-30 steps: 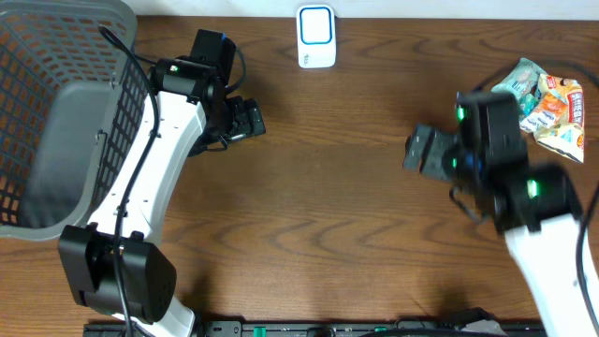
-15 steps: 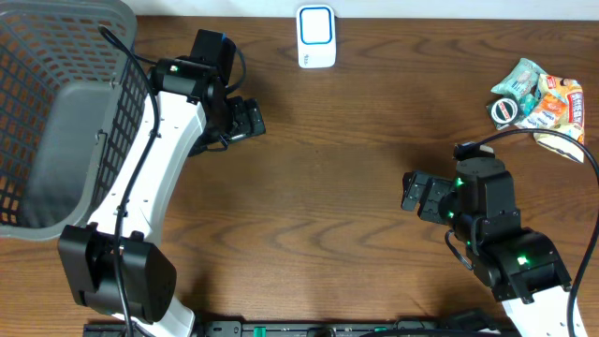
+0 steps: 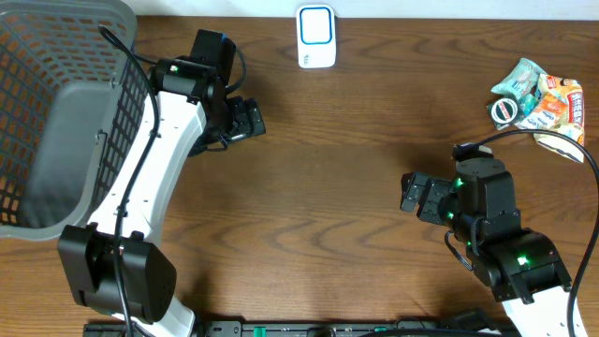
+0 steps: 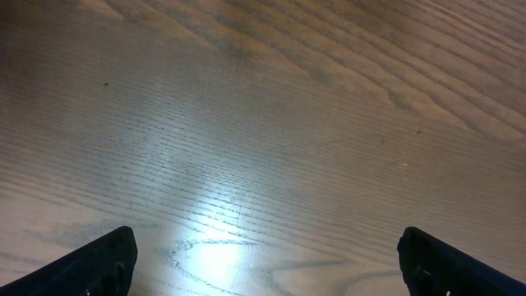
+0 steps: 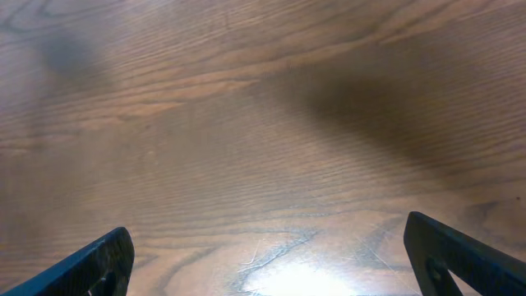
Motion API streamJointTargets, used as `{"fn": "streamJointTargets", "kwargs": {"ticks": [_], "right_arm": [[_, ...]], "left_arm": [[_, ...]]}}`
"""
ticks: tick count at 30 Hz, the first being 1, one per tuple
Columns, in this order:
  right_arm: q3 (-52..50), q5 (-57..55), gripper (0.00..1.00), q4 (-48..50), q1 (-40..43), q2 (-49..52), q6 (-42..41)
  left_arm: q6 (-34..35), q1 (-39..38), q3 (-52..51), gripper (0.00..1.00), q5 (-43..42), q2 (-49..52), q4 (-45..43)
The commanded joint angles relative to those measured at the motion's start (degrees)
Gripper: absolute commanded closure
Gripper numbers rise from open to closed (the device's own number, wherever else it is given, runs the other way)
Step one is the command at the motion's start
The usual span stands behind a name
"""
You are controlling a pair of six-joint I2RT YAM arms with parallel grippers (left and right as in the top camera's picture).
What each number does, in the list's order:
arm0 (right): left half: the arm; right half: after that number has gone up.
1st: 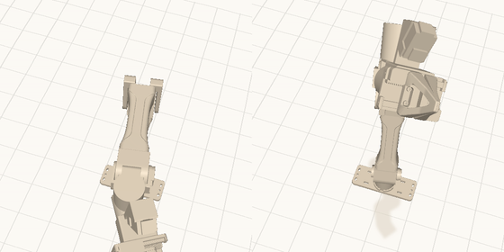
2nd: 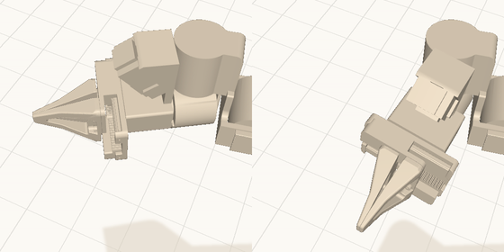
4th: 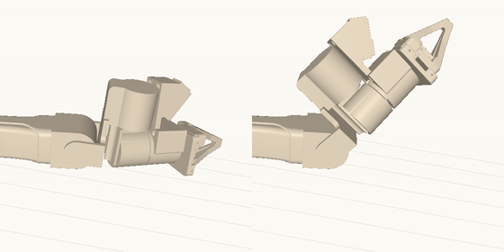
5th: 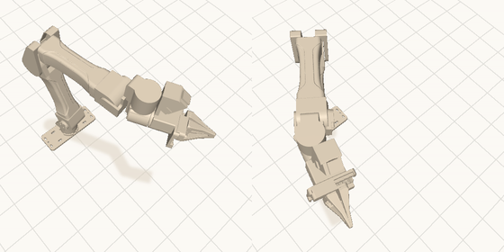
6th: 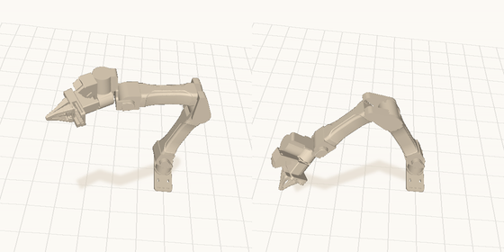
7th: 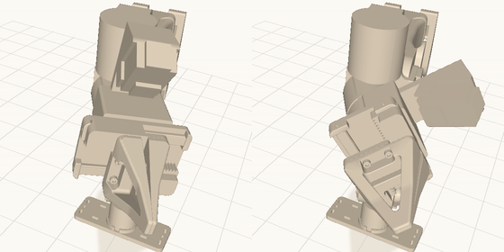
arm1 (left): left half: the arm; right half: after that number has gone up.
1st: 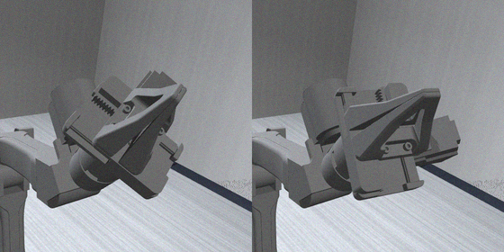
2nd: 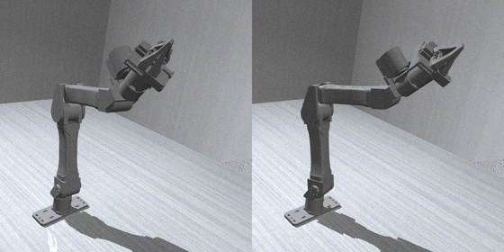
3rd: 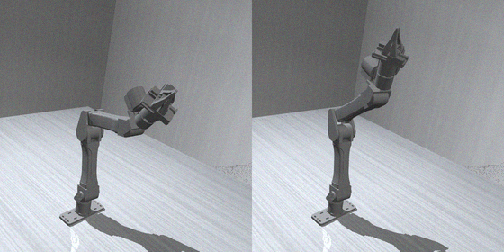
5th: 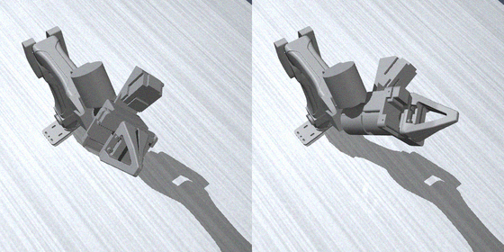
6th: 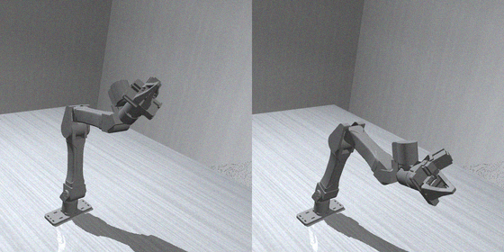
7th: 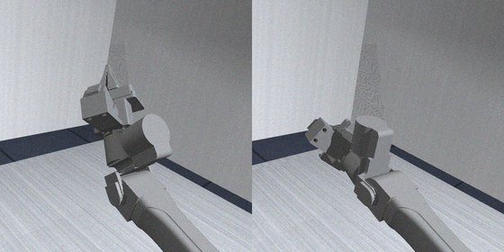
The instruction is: Scan the item barcode
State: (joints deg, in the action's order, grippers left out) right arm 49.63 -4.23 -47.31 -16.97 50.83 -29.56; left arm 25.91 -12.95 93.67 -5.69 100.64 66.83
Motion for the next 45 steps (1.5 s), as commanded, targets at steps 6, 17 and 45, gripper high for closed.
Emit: {"fn": "streamJointTargets", "kwargs": {"ticks": [6, 17, 45], "right_arm": [[-0.37, 0.72, 0.01, 0.20, -0.37, -0.48, -0.57], [-0.37, 0.72, 0.01, -2.51, -0.37, 1.53, -0.59], [-0.37, 0.74, 0.01, -2.67, -0.37, 1.79, -0.59]], "left_arm": [[0.72, 0.11, -0.24, 0.00, 0.13, 0.22, 0.15], [0.72, 0.11, -0.24, 0.00, 0.13, 0.22, 0.15], [0.72, 0.11, -0.24, 0.00, 0.13, 0.22, 0.15]]}}
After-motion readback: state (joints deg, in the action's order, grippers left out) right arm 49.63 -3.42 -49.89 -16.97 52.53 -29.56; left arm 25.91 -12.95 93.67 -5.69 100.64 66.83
